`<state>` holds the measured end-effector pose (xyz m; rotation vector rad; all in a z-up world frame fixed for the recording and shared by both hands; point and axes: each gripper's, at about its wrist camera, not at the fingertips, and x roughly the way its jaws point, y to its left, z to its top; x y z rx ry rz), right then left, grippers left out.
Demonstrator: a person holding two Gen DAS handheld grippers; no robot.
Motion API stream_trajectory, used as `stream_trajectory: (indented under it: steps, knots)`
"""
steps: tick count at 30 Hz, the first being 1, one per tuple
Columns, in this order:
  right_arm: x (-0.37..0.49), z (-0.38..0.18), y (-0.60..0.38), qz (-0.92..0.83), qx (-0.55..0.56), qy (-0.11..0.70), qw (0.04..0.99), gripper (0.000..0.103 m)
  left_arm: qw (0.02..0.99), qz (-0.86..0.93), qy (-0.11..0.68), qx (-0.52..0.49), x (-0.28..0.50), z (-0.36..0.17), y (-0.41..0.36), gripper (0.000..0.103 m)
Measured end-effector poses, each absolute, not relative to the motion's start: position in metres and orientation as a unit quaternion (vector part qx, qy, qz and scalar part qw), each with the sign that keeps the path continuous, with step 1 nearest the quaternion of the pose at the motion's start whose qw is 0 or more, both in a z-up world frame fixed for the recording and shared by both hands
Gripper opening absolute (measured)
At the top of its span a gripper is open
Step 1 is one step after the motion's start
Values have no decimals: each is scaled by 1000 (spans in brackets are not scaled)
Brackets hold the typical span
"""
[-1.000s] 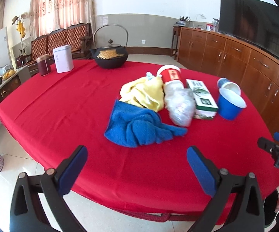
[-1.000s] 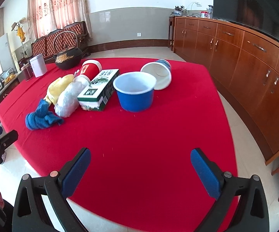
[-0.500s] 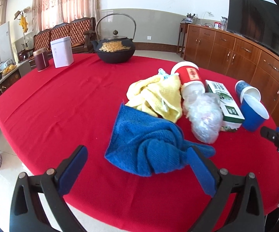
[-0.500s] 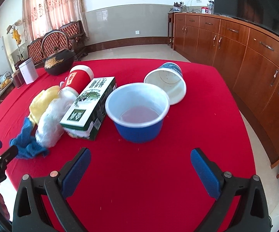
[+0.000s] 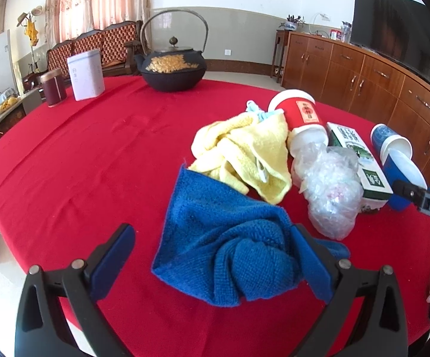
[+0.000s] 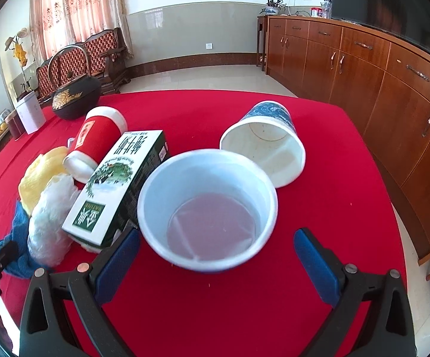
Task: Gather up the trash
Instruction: 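Grasp the blue towel with the left tool while the right tool grasps the blue bowl, then carry the blue towel and blue bowl over the black trash bin with both tools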
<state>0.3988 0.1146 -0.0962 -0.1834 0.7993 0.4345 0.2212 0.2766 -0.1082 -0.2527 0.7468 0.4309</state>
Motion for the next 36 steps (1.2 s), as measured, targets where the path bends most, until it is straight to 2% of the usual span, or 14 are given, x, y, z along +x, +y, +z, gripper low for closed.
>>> stream_trajectory:
  steps: [4,5,6,7,8,10,13,21,36]
  knots:
    - [405,-97,120,211,-96,388,892,102,901,201,364,-127,224,-109,277,96]
    - [405,-98,121,211,-97,389,891,96,901,197,365,-129,224,-110,277,94]
    - [407,-99,122,212,-97,391,890,90,901,192,365,-131,225,-110,278,87]
    - [408,-101,122,212,-96,396,888,76,903,183,366,-135,225,-110,277,78]
    - [409,-102,121,214,-93,400,886,77,903,176,366,-136,225,-109,276,73]
    - [407,-101,119,219,-89,400,886,76,907,158,365,-139,226,-106,272,49]
    - [401,-98,115,222,-87,395,887,76,911,148,362,-134,226,-100,266,38]
    - [369,-78,99,226,-89,373,896,76,921,134,338,-144,207,-79,255,35]
    - [284,-31,22,210,-65,335,916,76,936,65,324,-117,189,-51,181,35]
